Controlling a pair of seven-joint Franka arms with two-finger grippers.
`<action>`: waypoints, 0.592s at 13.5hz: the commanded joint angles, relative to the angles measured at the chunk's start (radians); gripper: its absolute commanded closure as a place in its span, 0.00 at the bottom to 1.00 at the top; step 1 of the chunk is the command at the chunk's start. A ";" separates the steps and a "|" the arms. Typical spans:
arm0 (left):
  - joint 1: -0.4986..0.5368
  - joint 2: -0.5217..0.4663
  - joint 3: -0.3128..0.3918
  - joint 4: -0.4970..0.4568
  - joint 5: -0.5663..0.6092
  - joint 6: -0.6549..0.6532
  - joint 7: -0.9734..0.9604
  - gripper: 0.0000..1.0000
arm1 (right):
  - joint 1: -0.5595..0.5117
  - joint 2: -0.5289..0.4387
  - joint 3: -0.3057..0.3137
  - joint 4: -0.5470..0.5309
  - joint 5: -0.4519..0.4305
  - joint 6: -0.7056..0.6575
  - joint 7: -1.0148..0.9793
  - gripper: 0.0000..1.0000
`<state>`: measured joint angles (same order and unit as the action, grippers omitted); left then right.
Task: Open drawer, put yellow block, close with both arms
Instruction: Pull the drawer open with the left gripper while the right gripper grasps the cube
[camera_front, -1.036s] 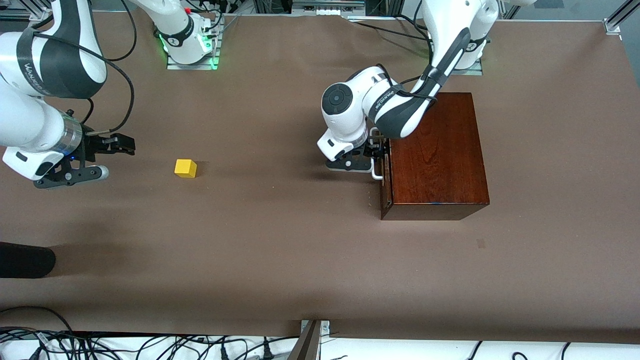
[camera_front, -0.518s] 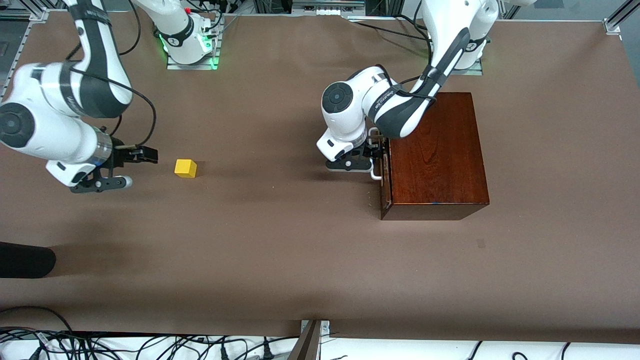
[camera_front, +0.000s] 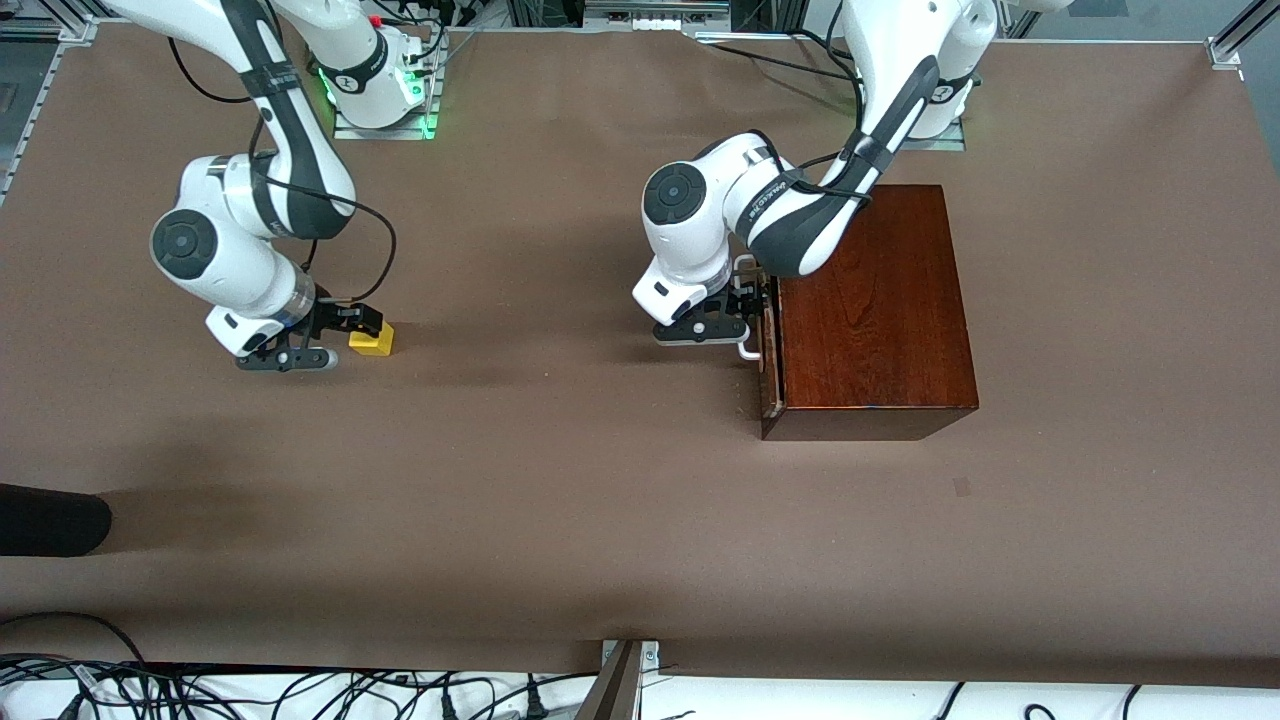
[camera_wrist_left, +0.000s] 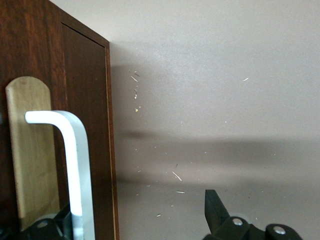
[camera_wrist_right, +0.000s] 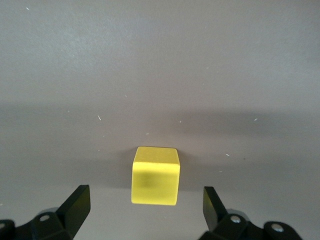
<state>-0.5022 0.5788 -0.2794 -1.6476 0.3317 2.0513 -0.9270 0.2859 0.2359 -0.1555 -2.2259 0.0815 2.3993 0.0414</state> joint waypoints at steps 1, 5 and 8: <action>-0.027 0.099 -0.017 0.114 -0.026 0.122 -0.019 0.00 | 0.001 -0.032 0.007 -0.087 0.017 0.099 0.011 0.00; -0.042 0.128 -0.017 0.167 -0.026 0.122 -0.046 0.00 | 0.001 -0.001 0.007 -0.122 0.018 0.168 0.012 0.00; -0.056 0.133 -0.017 0.169 -0.057 0.122 -0.049 0.00 | -0.001 0.019 0.007 -0.159 0.018 0.237 0.012 0.00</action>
<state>-0.5235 0.6073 -0.2793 -1.6007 0.3312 2.0444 -0.9527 0.2859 0.2476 -0.1532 -2.3528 0.0816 2.5817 0.0433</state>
